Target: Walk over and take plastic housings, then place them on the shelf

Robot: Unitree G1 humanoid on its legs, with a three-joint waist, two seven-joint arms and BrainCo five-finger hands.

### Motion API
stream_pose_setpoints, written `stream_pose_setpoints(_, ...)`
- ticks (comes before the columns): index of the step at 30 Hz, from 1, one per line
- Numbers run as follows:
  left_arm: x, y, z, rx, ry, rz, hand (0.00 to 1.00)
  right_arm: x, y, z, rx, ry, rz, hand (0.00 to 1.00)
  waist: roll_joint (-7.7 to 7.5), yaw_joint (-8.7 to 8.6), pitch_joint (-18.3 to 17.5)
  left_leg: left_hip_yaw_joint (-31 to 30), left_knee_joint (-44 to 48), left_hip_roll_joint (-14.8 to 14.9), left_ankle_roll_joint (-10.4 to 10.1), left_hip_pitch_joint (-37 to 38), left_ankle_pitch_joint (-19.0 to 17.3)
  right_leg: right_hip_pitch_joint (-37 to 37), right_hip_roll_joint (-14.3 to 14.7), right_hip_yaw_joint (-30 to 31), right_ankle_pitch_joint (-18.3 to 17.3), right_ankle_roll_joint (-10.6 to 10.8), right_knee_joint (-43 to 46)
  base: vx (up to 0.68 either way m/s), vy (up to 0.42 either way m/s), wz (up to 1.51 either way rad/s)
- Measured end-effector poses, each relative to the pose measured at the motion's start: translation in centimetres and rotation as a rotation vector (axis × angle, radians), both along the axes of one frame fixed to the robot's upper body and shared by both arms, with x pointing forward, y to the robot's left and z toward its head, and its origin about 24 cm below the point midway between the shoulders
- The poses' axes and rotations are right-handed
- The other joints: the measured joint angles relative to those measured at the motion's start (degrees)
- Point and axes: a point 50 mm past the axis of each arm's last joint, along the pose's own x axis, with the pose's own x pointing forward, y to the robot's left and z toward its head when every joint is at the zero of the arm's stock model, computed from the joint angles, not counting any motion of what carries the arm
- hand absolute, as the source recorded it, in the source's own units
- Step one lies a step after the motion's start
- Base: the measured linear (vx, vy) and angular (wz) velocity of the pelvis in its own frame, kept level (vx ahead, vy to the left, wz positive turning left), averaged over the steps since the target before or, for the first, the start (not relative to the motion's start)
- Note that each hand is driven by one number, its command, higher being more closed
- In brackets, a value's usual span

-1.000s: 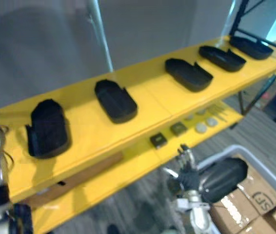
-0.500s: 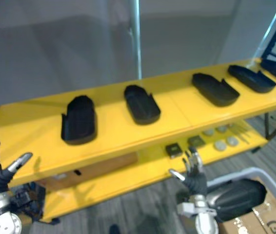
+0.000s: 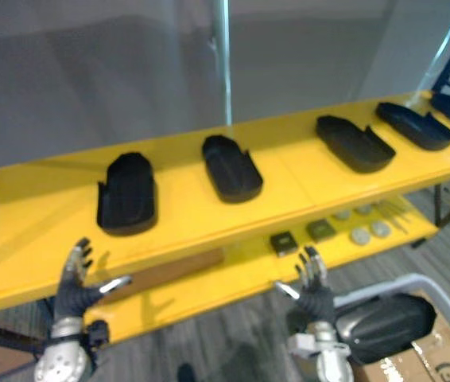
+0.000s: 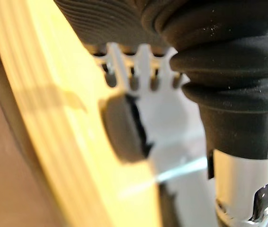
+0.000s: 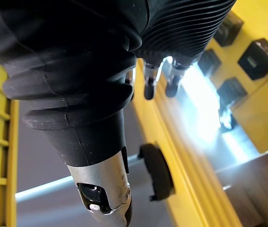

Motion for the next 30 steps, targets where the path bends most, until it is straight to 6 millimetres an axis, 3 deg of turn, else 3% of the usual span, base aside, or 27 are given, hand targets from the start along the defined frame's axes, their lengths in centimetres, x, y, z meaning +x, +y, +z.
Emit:
stream_pose_setpoints(3, 0.2, 0.6, -0.4, 0.161, 0.060, -0.029, 0.00, 0.0, -0.3, 0.1, -0.005, 0.000, 0.007, 0.00, 0.11, -0.22, 0.18, 0.39, 0.00, 0.15, -0.02, 0.05, -0.02, -0.20, 0.07, 0.31, 0.00, 0.00, -0.04, -0.01, 0.008, -0.06)
stream_pose_setpoints(12, 0.7, 0.4, -1.2, 0.360, 0.247, -0.227, 0.00, 0.1, -0.8, 0.2, -0.022, -0.007, 0.041, 0.00, 0.19, -0.63, 0.24, 1.25, 0.00, 0.21, -0.03, 0.05, -0.12, -0.93, 0.02, 1.31, 0.01, 0.00, 0.16, 0.00, 0.006, -0.05)
stream_pose_setpoints(18, 2.8, 1.6, 0.7, 0.610, 0.237, -0.252, 0.00, 0.6, -1.3, 0.7, -0.043, -0.026, 0.057, 0.00, 0.97, -1.32, 1.10, 1.21, 0.00, 0.20, -0.03, 0.04, -0.12, -0.93, 0.02, 1.30, 0.01, 0.00, 0.14, 0.00, 0.000, 0.00)
stream_pose_setpoints(23, 3.9, 1.6, 1.8, 0.683, 0.211, -0.274, 0.00, 0.7, -1.6, 0.8, -0.035, -0.029, 0.053, 0.00, 1.04, -1.59, 1.44, 1.21, 0.01, 0.20, -0.05, -0.11, -0.14, -1.01, 0.05, 1.28, 0.08, 0.06, -0.07, 0.01, 0.000, 0.00)
stream_pose_setpoints(30, 4.2, 1.2, 1.6, 0.716, 0.213, -0.222, 0.00, 0.7, -1.6, 0.9, -0.034, -0.032, 0.051, 0.00, 0.83, -2.17, 1.55, 1.17, 0.02, 0.20, -0.05, -0.80, -0.13, -1.72, 0.07, 1.27, 0.28, 0.30, 0.43, 0.00, 0.000, 0.00)
